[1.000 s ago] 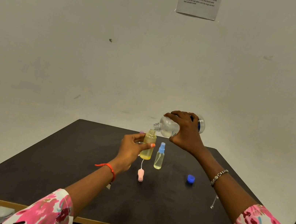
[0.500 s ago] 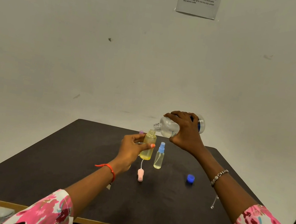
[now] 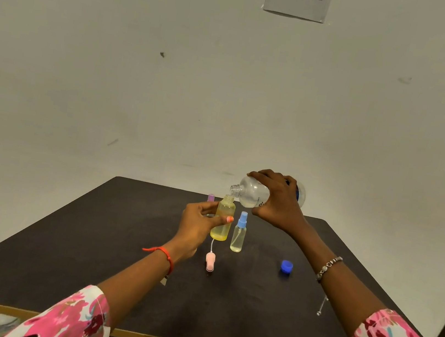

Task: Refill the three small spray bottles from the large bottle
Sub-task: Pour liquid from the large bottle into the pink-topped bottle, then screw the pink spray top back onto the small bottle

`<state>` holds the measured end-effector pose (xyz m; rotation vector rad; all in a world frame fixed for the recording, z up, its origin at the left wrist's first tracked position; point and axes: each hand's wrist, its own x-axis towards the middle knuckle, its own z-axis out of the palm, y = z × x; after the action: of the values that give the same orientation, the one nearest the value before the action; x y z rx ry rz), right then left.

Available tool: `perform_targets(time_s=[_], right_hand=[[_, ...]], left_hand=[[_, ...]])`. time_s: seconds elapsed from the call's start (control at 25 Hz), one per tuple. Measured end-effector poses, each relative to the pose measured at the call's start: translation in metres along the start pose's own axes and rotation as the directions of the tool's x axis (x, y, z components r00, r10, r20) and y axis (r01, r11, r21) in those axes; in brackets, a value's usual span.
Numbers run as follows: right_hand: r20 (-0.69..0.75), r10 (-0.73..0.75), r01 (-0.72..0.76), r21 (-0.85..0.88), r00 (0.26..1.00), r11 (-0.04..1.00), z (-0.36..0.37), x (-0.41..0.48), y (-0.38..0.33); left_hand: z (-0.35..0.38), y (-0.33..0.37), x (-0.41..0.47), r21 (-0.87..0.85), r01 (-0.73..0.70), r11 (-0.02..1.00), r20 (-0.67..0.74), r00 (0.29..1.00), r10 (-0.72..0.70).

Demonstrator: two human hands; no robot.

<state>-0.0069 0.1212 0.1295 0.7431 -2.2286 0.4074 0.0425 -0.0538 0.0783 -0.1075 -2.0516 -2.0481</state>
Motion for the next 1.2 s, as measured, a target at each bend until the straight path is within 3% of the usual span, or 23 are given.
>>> perform_targets(time_s=[0.12,0.24,0.36,0.52,0.6,0.8,1.12,1.2], right_hand=[[0.023,0.097,-0.099,0.106,0.995,0.989,0.004,0.0,0.003],[-0.013,0.303,-0.282,0.323,0.953,0.903,0.008,0.002,0.014],[-0.024,0.52,-0.46,0.434,0.854,0.775,0.014,0.002,0.032],[-0.008,0.745,-0.61,0.568,0.667,0.553,0.033,-0.011,0.066],[0.048,0.79,-0.66,0.582,0.611,0.475,0.047,-0.022,0.082],[0.104,0.833,-0.751,0.503,0.543,0.428,0.078,-0.042,0.107],[0.152,0.837,-0.791,0.451,0.525,0.414,0.088,-0.042,0.116],[0.031,0.857,-0.791,0.403,0.514,0.46,0.083,-0.039,0.107]], left_hand=[[0.002,-0.004,0.004,-0.014,0.015,1.0,0.001,1.0,-0.015],[0.003,-0.01,0.011,-0.031,0.023,0.999,0.013,1.0,-0.023],[0.004,-0.017,0.019,-0.023,0.038,0.999,0.01,0.999,-0.038],[0.003,-0.028,0.027,-0.025,0.05,0.998,0.006,0.999,-0.05],[0.002,-0.033,0.031,-0.025,0.067,0.997,0.004,0.998,-0.067],[0.0,-0.045,0.04,-0.021,0.094,0.995,-0.01,0.995,-0.094],[-0.001,-0.056,0.046,-0.03,0.121,0.992,-0.015,0.992,-0.122],[-0.002,-0.056,0.045,-0.04,0.124,0.992,-0.015,0.992,-0.124]])
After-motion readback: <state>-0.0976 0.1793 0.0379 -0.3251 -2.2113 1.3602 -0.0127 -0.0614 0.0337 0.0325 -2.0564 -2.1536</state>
